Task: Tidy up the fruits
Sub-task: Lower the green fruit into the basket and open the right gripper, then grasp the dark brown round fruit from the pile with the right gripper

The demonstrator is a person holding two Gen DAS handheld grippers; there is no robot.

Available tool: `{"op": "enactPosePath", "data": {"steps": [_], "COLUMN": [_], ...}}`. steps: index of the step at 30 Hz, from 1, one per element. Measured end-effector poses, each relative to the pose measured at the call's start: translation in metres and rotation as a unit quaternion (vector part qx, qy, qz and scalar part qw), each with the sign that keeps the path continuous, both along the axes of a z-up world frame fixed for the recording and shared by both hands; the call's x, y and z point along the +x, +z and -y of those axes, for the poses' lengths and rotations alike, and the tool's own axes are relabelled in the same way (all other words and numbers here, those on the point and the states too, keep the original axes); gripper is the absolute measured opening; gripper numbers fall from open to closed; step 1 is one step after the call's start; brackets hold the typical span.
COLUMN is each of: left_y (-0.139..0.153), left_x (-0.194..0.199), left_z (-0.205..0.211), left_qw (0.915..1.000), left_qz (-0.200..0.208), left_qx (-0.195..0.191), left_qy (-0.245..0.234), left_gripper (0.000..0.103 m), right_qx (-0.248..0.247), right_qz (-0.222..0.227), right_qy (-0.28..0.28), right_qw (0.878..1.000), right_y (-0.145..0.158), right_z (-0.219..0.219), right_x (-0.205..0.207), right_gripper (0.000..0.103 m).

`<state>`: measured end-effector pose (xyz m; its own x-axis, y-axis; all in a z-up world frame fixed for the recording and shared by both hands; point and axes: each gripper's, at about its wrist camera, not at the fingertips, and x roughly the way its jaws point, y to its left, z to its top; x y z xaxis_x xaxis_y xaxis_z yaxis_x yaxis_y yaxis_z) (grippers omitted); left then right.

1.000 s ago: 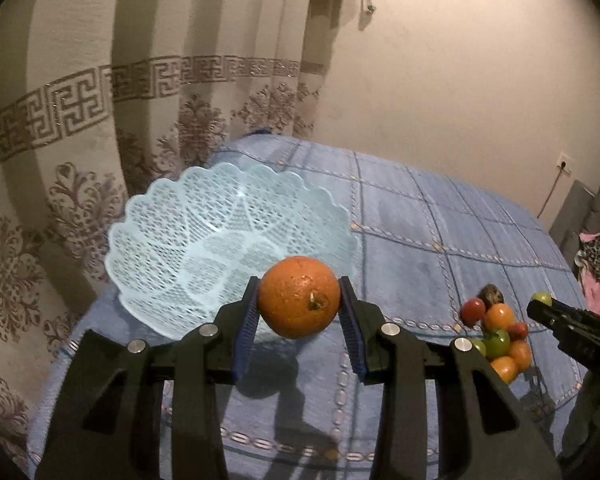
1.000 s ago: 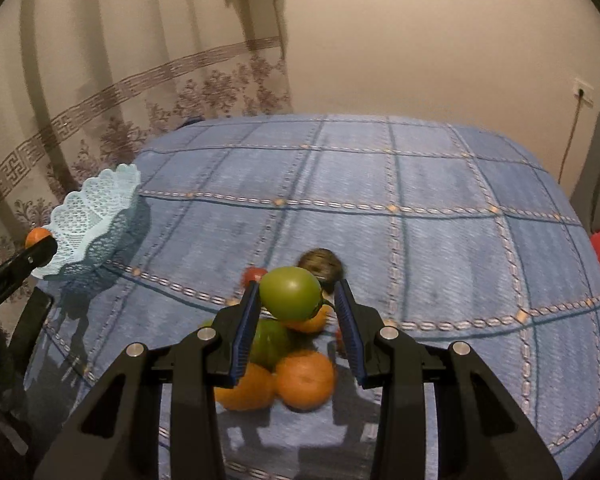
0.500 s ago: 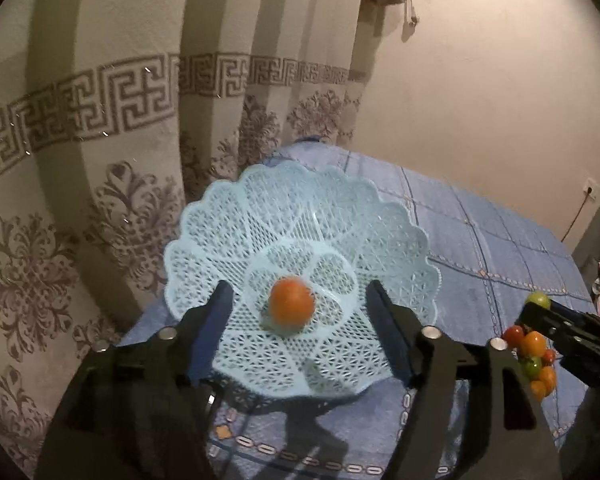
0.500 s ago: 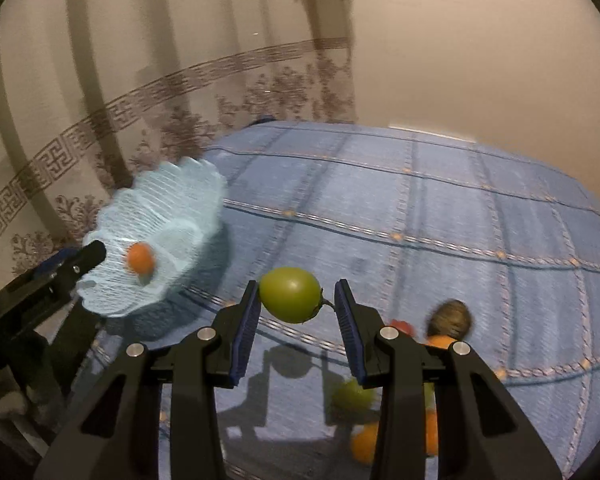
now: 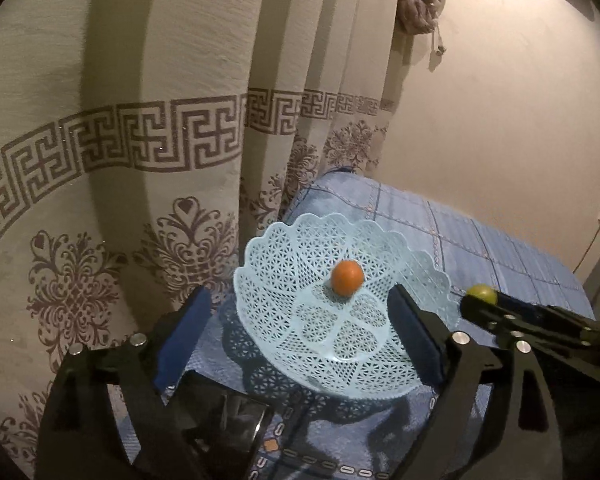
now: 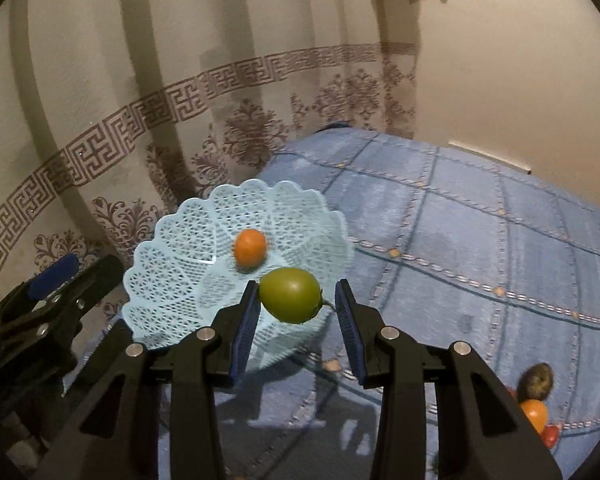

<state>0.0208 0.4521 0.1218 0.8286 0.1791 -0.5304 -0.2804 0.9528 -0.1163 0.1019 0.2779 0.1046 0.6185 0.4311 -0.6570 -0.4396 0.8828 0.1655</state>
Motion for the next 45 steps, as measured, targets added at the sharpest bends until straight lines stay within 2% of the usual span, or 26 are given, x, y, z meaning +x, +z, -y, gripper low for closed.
{"op": "enactPosePath", "data": {"steps": [1,2,3,10,14,26,36,45], "left_y": [0.000,0.000,0.001,-0.001,-0.001,-0.001,-0.005,-0.015], "left_x": [0.003,0.003,0.002,0.007,0.006,0.006,0.005,0.006], "left_z": [0.001,0.001,0.000,0.000,0.006,0.030,0.060,0.088], "left_qw": [1.0000,1.0000,1.0000,1.0000,0.9998,0.9995,0.9972,0.9941], "left_qz": [0.000,0.000,0.001,-0.001,0.006,0.005,-0.002,-0.019], "left_qx": [0.000,-0.001,-0.002,-0.003,0.015,0.024,0.043,0.048], "left_qy": [0.001,0.003,0.003,0.007,0.015,-0.022,-0.062,-0.096], "left_gripper": [0.094,0.095,0.097,0.099,0.100,0.100,0.100,0.100], "right_qx": [0.000,0.002,0.007,0.015,0.021,0.014,0.007,0.002], "right_qz": [0.000,0.003,0.006,0.004,-0.007,-0.020,-0.061,-0.098], "right_qy": [0.002,0.001,-0.002,-0.021,-0.038,-0.100,-0.190,-0.229], "right_qw": [1.000,1.000,1.000,1.000,0.999,0.995,0.980,0.968], "right_y": [-0.001,0.000,0.001,0.001,-0.005,-0.008,-0.021,-0.040], "right_z": [-0.003,-0.005,-0.004,0.006,0.020,0.075,0.158,0.200], "right_x": [0.001,0.000,-0.001,-0.005,-0.007,-0.011,-0.002,0.005], "right_gripper": [0.052,0.067,0.070,0.070,0.070,0.070,0.070,0.070]}}
